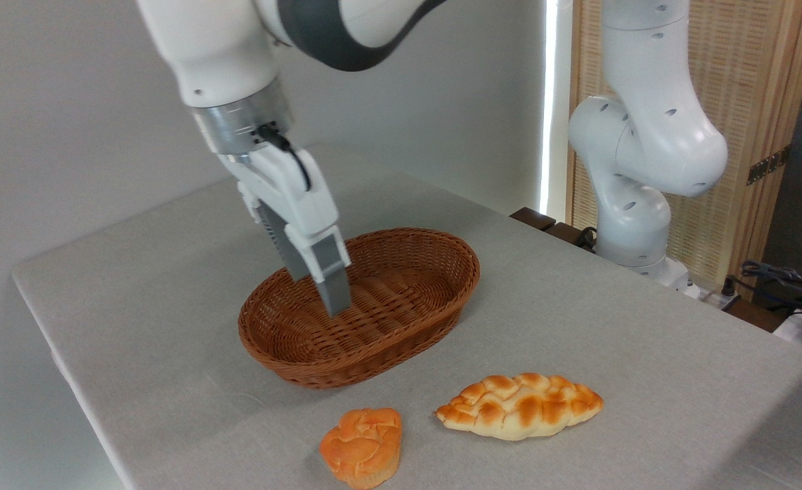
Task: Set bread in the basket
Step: 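Move the open gripper across the basket toward the small orange bun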
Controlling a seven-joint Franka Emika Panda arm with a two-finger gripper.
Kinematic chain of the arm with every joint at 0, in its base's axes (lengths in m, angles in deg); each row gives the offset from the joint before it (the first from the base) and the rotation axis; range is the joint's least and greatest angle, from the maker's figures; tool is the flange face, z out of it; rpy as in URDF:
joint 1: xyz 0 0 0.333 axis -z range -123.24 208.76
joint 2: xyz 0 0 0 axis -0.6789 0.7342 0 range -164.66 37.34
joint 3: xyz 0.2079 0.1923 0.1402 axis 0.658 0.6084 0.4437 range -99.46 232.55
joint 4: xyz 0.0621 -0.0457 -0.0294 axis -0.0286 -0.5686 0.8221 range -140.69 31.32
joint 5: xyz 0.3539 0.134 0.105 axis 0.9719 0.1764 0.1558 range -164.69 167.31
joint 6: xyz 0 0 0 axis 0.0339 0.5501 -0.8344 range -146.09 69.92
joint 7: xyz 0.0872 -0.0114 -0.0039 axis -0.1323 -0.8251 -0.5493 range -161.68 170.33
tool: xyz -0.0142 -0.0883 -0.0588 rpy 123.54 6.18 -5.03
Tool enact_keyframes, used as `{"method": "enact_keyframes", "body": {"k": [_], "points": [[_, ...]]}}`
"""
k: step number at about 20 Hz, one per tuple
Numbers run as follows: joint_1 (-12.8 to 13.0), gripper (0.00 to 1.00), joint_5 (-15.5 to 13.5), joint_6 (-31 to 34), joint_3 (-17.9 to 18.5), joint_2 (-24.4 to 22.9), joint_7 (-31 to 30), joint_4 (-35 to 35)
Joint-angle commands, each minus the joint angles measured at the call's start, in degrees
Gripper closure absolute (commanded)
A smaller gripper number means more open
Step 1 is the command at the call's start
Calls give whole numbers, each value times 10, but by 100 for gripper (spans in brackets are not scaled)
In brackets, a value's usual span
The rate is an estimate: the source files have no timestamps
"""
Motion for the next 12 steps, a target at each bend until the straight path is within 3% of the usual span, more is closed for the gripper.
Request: {"method": "enact_keyframes", "body": {"k": [1, 4, 12], "points": [[2, 0, 1, -35, 8, -90, 9, -117], [2, 0, 8, -39, 9, -128, 13, -160], [2, 0, 13, -123, 10, -152, 60, -237]]}}
